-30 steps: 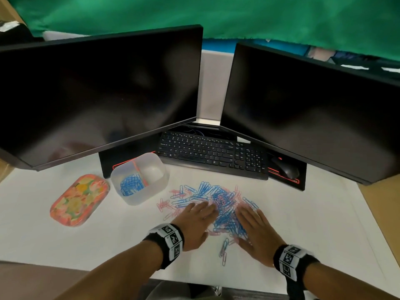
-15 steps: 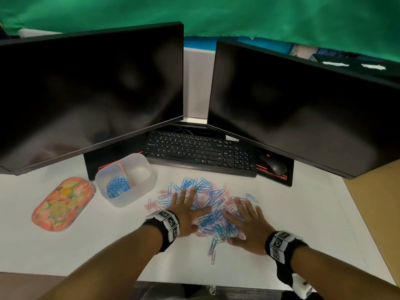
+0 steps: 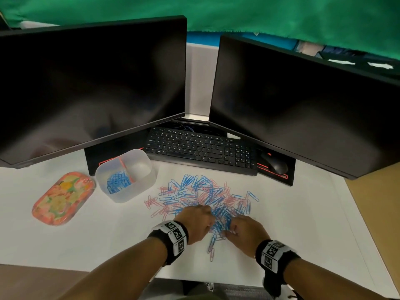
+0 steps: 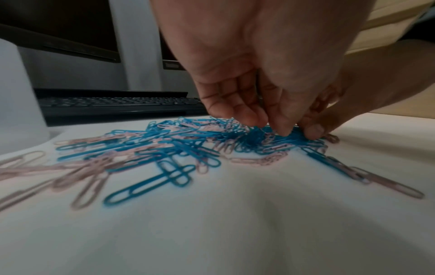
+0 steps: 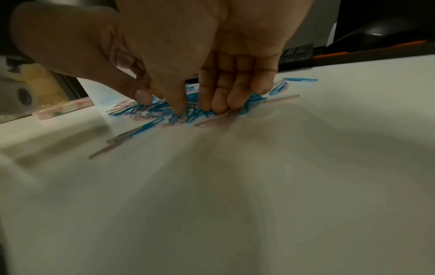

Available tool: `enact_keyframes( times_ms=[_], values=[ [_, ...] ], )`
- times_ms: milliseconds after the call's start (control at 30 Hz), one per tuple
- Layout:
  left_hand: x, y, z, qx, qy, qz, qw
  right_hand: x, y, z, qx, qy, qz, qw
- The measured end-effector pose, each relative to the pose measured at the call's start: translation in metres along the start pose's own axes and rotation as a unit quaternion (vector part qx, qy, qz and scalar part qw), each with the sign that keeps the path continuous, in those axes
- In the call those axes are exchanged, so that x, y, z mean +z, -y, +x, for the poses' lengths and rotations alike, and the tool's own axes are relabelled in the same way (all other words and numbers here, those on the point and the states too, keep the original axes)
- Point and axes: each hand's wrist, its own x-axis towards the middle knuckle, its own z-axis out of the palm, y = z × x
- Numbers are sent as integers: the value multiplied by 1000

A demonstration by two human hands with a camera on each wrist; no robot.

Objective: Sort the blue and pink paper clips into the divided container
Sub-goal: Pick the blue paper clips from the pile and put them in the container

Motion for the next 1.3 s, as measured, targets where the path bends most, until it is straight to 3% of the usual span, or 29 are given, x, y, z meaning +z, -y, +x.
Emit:
enact_keyframes(
  times_ms=[233,567,800,900,1033,1167,1233,1300],
  values=[
    [1,-11,13,-36,27,36,998,-4,14,13,135,-17,100,986],
    [3,3,13,-77,0,-77,994,-8,12,18,116,18,174,978],
    [1,15,11,-113,-42,-223,967,-17,5,20,104,-6,260,960],
    [-1,21,9,-105,-61,-264,957,-20,6,25,112,18,360,926],
    [-10,35,3,-143,-76,-366,917,-28,15,35,143,45,487,860],
    [-18,52,-10,-194,-86,-451,867,-34,24,42,163,57,548,818],
    [-18,64,-16,-214,-97,-490,839,-35,27,44,165,60,561,809],
    [-17,75,-22,-240,-113,-522,811,-36,29,46,163,63,542,822]
  ],
)
